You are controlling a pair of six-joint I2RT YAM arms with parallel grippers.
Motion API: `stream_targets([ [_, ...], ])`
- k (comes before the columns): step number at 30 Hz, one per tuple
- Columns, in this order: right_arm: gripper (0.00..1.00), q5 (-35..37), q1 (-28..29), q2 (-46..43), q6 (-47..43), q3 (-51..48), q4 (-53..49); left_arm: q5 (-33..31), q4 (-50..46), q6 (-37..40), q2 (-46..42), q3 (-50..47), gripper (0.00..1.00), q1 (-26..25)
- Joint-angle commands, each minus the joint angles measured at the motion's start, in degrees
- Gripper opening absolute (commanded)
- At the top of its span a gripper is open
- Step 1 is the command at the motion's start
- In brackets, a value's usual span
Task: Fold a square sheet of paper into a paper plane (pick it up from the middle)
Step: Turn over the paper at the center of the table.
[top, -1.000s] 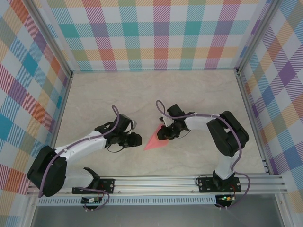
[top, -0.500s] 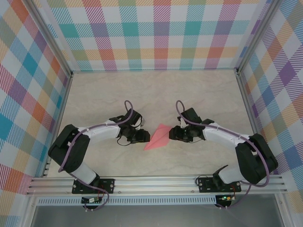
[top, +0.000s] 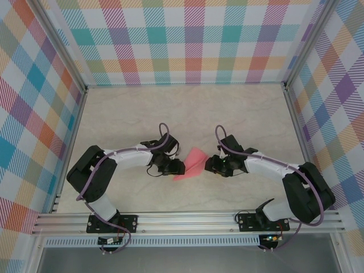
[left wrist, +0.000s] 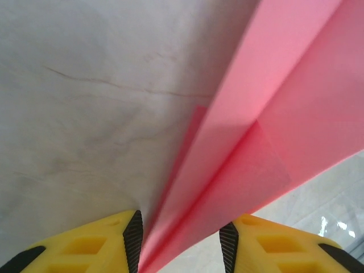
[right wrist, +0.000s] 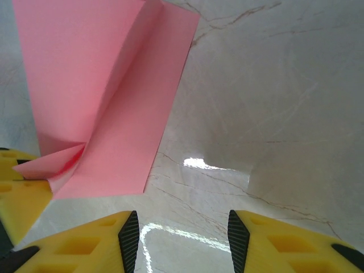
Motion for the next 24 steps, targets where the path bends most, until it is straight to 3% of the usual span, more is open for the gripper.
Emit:
stream_targets([
  [1, 0.48, 0.70, 0.09, -1.36, 1.38, -0.88, 0.58, 1.13, 0.30, -2.41, -0.64, -0.64, 0.42, -2.21],
  [15, 0.48, -0.96, 0.06, -1.78, 0.23, -0.68, 2.13, -6.23, -0.58, -5.42, -13.53, -4.24, 0.46, -2.48],
  [24, 0.43, -4.67, 0.16, -0.41, 6.53, -3.13, 10.19, -2.29, 1.45, -2.01, -7.77, -0.16, 0.39, -2.85],
])
